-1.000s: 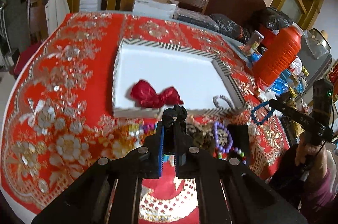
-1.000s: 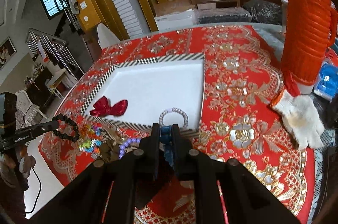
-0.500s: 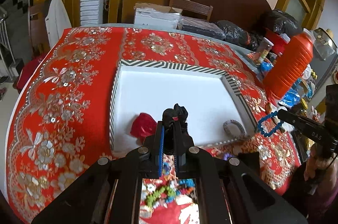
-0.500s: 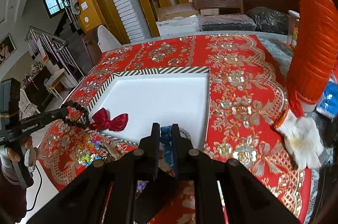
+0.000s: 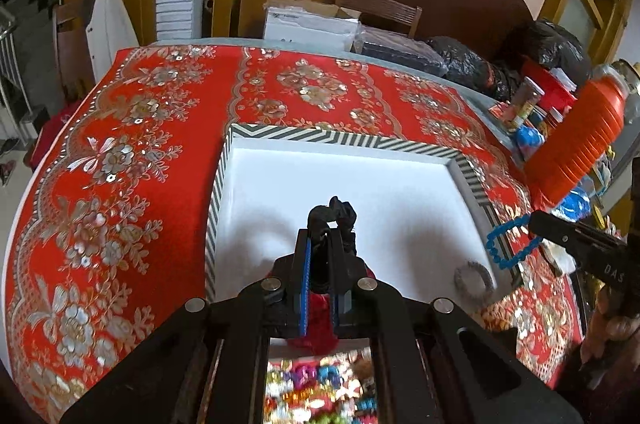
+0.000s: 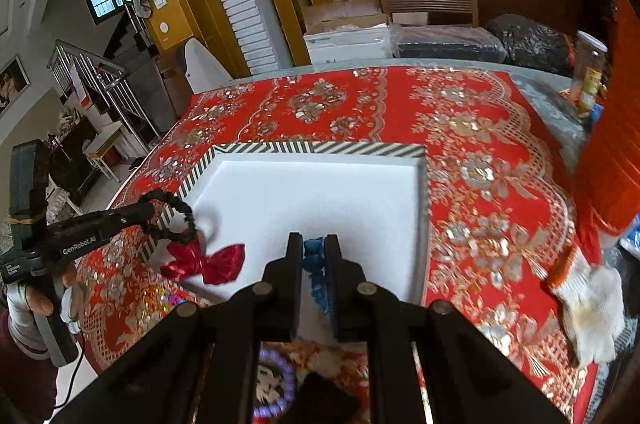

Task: Organize jewelry
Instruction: 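Carry the black bracelet into the tray with the left tool while the right tool releases the blue bracelet there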

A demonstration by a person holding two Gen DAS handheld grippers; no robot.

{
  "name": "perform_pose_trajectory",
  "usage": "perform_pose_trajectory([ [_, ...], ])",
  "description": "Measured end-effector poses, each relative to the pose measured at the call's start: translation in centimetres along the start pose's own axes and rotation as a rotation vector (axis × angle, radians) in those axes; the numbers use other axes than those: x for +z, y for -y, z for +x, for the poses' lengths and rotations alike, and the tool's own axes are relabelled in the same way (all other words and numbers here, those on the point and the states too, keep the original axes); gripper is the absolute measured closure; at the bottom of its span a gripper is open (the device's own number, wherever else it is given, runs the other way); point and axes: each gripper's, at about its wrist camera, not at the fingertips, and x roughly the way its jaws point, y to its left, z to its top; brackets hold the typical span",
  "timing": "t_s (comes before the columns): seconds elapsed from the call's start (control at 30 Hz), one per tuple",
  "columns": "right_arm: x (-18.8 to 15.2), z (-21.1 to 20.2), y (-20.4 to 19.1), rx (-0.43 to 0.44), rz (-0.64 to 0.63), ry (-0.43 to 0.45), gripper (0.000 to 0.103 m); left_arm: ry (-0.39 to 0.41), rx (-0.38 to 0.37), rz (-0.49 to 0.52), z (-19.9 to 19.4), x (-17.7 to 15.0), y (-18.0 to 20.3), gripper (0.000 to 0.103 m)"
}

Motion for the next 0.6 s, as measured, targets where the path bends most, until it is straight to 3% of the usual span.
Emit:
perform_pose_trajectory([
  [0.37,1.3,5.3,-0.7,0.064,0.040,-0.067,0.092,-0.042,0.022,-0.027,3.4,1.0,-1.0,0.103],
  [0.6,1.2,6.9,0.3,0.053,0.055,-0.095,0.092,-0.057,0.044,-0.036,4.3,0.9,-1.9,0.103],
])
